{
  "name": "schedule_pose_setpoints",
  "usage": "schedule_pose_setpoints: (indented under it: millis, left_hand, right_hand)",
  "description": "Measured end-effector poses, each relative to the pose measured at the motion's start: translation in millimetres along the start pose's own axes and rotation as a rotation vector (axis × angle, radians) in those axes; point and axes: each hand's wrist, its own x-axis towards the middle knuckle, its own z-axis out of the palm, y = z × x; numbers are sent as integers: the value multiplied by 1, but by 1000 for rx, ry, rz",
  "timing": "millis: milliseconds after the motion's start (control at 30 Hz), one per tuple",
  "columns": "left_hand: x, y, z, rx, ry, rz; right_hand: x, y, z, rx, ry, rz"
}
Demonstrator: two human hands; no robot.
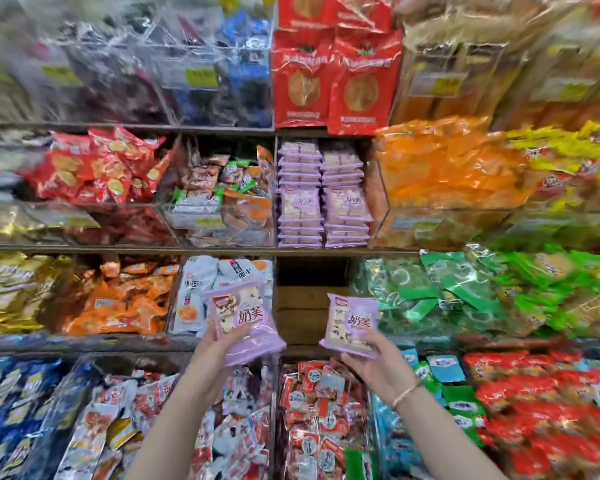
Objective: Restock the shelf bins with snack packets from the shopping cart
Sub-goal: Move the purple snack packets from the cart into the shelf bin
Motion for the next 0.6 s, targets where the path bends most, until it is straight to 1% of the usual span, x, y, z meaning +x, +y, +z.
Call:
schedule_pose_setpoints:
  millis: [200,333,467,600]
  left_hand:
    - [38,39,19,10,-57,77]
    - [61,57,17,11,-86,112]
    - [83,68,12,41,-161,96]
    - [94,71,11,42,-160,73]
  right_hand:
    - [37,-62,58,-64,-153,-216]
    - [68,-105,89,-44,-217,-358]
    - [105,-151,123,-21,-214,-454]
    - [146,-186,150,-1,-137,-480]
